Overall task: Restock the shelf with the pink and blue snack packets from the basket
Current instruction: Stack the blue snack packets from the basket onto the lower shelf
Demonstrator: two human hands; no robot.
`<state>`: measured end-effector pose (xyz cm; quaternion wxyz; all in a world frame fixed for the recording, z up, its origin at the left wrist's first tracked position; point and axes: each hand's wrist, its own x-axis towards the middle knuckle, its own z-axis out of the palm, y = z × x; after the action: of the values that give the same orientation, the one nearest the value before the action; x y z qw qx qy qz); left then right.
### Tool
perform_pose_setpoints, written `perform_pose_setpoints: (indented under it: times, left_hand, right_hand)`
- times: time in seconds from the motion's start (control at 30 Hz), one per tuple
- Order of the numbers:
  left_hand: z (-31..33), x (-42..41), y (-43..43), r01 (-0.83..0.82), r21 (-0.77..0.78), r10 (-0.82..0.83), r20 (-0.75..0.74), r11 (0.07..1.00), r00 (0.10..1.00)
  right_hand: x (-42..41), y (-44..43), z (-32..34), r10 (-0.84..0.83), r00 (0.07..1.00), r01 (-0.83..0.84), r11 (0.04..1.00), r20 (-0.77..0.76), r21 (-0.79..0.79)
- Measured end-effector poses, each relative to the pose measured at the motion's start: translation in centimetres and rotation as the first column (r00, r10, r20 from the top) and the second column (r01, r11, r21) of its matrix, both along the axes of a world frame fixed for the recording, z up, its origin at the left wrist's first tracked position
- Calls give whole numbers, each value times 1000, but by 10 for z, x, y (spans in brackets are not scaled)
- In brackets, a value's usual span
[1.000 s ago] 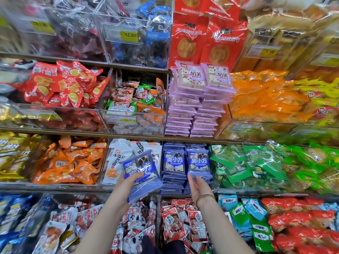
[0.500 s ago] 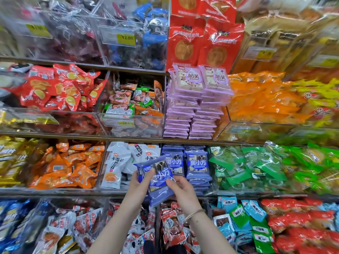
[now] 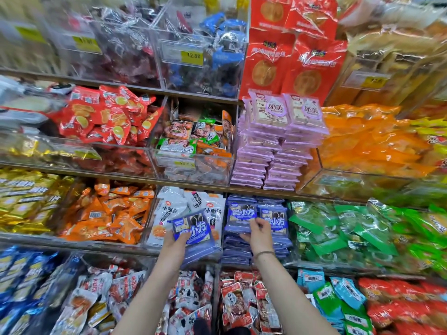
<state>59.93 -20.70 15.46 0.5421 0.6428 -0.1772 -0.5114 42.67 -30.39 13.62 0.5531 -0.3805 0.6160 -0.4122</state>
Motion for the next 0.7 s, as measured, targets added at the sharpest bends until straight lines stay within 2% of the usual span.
perform_pose_setpoints:
  times: [0.03, 0.1, 0.17, 0.2, 0.27, 0.37, 0.43, 0.53, 0.6, 0.67, 0.7]
  left_hand:
    - [1, 0, 0, 4, -4, -4, -1, 1000, 1000]
    - [2, -2, 1, 16, -5, -16, -4, 1000, 1000]
    - [3, -3, 1, 39, 4, -39, -5, 999, 999]
    - [3, -4, 0, 43, 7, -43, -4, 999, 999]
    - [5, -8, 0, 58, 4, -58, -3, 998, 998]
    - [7, -15, -3, 134, -16, -134, 9, 991, 991]
    - [9, -23, -7, 183, -23, -182, 36, 983, 983]
    - [12, -39, -16, 248, -64, -242, 86, 967, 966]
    - [14, -52, -27, 290, -64, -279, 147, 955, 949]
    - [14, -68, -41, 362, -34, -341, 266, 932, 902]
    - [13, -76, -48, 393, -17, -360, 366, 920, 858]
  right_hand:
    - [0, -1, -1, 25, 997, -27, 999, -72, -26]
    - [-3, -2, -5, 55, 935, -102, 988, -350, -118]
    - [-8, -3, -10, 11, 770, -165, 969, -638, -183]
    - [-10, -3, -12, -10, 691, -188, 963, -723, -193]
    - [-14, -3, -12, 1, 594, -238, 955, -804, -175]
    - [-20, -3, -9, 71, 559, -304, 945, -826, -124]
    - [-23, 3, -4, 51, 623, -300, 937, -781, -178]
    - [-30, 21, 8, 45, 808, -262, 920, -587, -291]
    - [-33, 36, 16, 176, 937, -250, 941, -301, -227]
    - [-37, 42, 18, 207, 978, -202, 971, 26, -127]
    - [-41, 42, 17, 159, 981, -147, 983, 112, -107]
